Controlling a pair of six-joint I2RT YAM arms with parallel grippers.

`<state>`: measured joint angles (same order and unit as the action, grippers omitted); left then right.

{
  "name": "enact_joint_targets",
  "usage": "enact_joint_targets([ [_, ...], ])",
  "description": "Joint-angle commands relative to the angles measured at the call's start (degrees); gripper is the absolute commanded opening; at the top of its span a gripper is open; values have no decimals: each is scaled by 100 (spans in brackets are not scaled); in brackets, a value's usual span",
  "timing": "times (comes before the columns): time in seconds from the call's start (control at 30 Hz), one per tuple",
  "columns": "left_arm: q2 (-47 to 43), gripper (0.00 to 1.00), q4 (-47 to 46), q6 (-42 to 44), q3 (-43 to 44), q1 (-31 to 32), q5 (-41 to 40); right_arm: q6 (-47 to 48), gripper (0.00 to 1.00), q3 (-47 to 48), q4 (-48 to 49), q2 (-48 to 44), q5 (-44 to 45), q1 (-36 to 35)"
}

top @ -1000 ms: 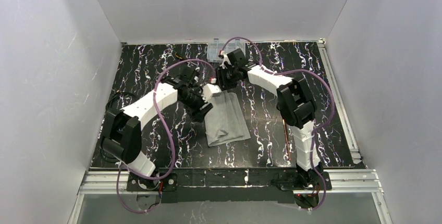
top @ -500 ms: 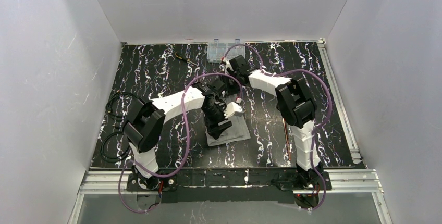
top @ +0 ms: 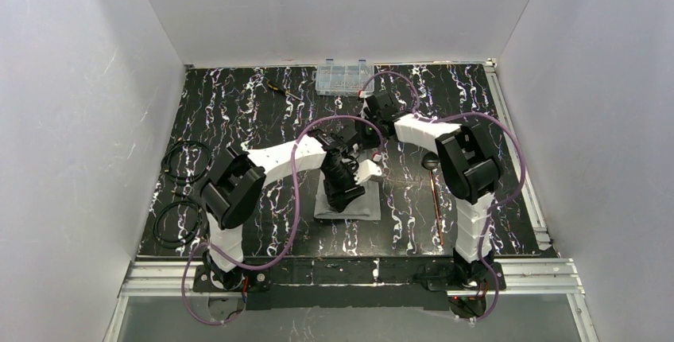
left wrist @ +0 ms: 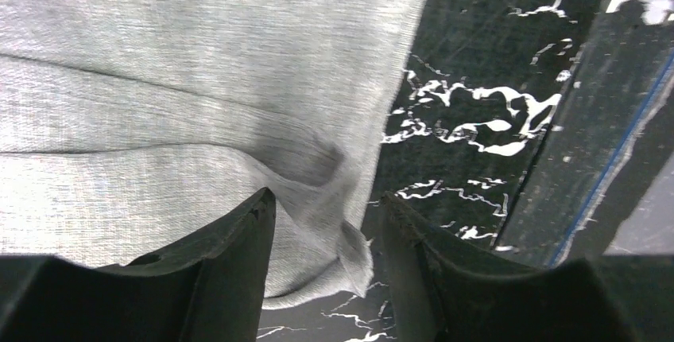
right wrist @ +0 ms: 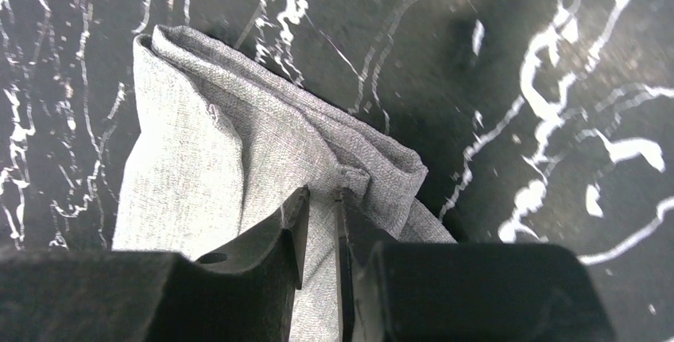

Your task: Fold the napkin into a case and place the utensils inside

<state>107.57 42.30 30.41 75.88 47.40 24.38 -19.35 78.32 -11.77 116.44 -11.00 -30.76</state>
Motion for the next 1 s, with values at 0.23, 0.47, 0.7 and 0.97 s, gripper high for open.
enact_joint_targets([
  [0.23,-34,24,-145,870,-514,62,-614,-411,24,-1010,-208,-935,860,40],
  [0.47,-312,13,40,2113,-1144,74,-1161,-873,23,-1780,-178,-1622,789,30],
  [0.7,-573,12,17,3009,-1514,51,-1759,-1436,23,-2938,-86,-2578,611,-83],
  [0.97,-1025,29,424,3438,-1297,18,-1891,-1573,24,-3322,-530,-3304,462,-313],
])
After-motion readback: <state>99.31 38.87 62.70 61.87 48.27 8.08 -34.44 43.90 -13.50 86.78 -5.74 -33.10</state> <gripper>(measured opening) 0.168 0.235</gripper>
